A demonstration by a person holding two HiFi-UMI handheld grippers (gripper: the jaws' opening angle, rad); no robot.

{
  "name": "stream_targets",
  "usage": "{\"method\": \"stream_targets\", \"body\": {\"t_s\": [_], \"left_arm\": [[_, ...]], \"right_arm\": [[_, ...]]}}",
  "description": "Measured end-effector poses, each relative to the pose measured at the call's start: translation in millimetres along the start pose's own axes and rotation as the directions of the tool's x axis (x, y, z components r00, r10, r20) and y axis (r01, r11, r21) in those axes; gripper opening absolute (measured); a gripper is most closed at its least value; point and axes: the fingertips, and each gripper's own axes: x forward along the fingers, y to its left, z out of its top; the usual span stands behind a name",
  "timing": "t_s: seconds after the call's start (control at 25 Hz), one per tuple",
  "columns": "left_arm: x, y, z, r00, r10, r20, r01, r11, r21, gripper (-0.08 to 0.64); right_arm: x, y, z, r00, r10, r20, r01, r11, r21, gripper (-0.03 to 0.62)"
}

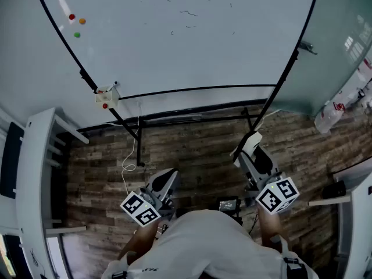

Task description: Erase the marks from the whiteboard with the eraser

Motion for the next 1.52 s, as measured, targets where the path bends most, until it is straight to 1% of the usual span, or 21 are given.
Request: {"method": "stream_targets", "body": {"t_s": [0.32,0.48,0.56,0.68,0.8,1.0,1.12,1.28,1.52], "left_arm": [[9.7,-2.4,-3.2,1.0,0.01,-0.002,-0.01,1.0,0.002,0.006],[17.2,-7.7,-8.7,1.0,0.02,-0.013,-0.019,0.999,0.026,0.006],[23.1,-9.2,-11.2,1.0,0.023,-0.016,-0.023,0.999,0.031,0.006],[31.8,-10.6,-13.4,0.999,0.032,-0.012,-0.032,0.999,0.034,0.006],[39.9,-12.0,-15.2,0.999,0.044,-0.005,-0.043,0.998,0.038,0.006],[57.1,-13.0,-19.2,0.997,0.071,0.016,-0.072,0.997,0.041,0.006],[65.1,-12.2,-22.0,0.995,0.097,0.024,-0.098,0.994,0.044,0.006],[69.4,-7.6,-19.3,0.991,0.133,0.03,-0.134,0.989,0.055,0.006],[75.3,17.0,-4.5,0.987,0.156,0.033,-0.158,0.985,0.065,0.006]], "right_arm": [[-2.1,-10.8,-1.0,1.0,0.006,-0.008,-0.006,1.0,0.007,0.259],[-4.4,-21.8,-1.8,1.0,-0.013,-0.023,0.013,1.0,-0.007,0.259],[-4.1,-30.9,0.5,1.0,-0.021,-0.023,0.022,1.0,0.018,0.259],[-2.8,-43.0,4.1,0.999,-0.01,-0.033,0.012,0.998,0.056,0.259],[-3.9,-52.1,10.9,1.0,-0.001,-0.029,0.002,1.0,0.029,0.258],[-2.3,-75.4,19.8,0.999,-0.027,-0.027,0.025,0.996,-0.081,0.256],[2.4,-91.5,22.6,0.999,-0.032,-0.026,0.03,0.996,-0.089,0.256],[14.3,-98.2,30.5,1.0,0.004,-0.01,-0.005,0.996,-0.09,0.256],[50.0,-102.6,35.4,1.0,0.005,-0.006,-0.006,0.994,-0.108,0.256]]}}
